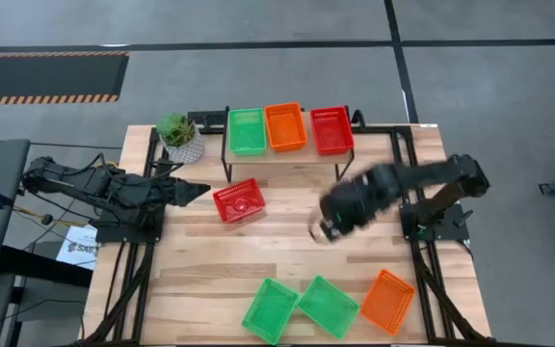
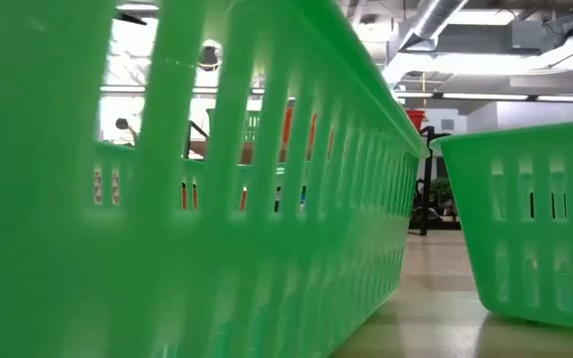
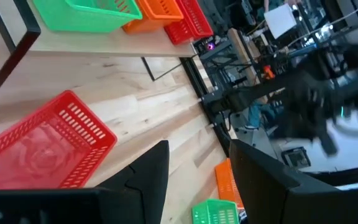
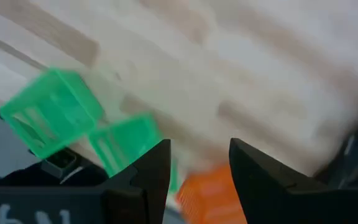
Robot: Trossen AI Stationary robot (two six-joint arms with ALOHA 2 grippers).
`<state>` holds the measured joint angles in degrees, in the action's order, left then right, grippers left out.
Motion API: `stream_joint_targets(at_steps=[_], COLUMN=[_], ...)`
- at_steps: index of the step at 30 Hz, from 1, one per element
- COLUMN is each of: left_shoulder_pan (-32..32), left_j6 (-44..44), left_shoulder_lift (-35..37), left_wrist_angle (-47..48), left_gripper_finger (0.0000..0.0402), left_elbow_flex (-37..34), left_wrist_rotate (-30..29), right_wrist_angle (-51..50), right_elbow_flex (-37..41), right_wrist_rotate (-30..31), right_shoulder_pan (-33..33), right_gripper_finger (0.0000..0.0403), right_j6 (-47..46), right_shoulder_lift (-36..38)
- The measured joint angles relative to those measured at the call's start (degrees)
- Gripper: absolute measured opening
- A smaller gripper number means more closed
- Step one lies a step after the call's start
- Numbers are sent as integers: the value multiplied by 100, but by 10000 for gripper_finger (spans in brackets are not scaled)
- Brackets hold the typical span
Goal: Stack baskets on shelf by color
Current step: Move the orange bin to the center of the table
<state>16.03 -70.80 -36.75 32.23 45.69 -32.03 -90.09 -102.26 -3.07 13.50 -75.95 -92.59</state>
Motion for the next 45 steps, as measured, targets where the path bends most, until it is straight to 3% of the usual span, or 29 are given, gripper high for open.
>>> stream_joint_targets(at_steps=[8,13,26,37,45], left_shoulder_pan=[-24,-271,-923,-946,-944], left_j6=[-13,-15,513,658,658], left_shoulder_lift=[2,2,4,4,6], left_wrist_angle=[9,97,188,184,181], left_gripper_finger=[161,170,184,184,184], left_elbow_flex=[0,0,0,0,0], left_wrist_rotate=[-551,-610,130,232,284], right_wrist_angle=[19,93,1866,3392,3891], right_elbow_flex=[940,1311,2441,3300,3727], right_wrist_rotate=[17,2,-439,-1005,-1060], right_shoulder_pan=[1938,2832,3080,3427,3457], right_gripper_finger=[185,181,179,173,167], right_j6=[-4182,-5919,-6069,-6138,-6148], right_shoulder_lift=[384,327,240,236,233])
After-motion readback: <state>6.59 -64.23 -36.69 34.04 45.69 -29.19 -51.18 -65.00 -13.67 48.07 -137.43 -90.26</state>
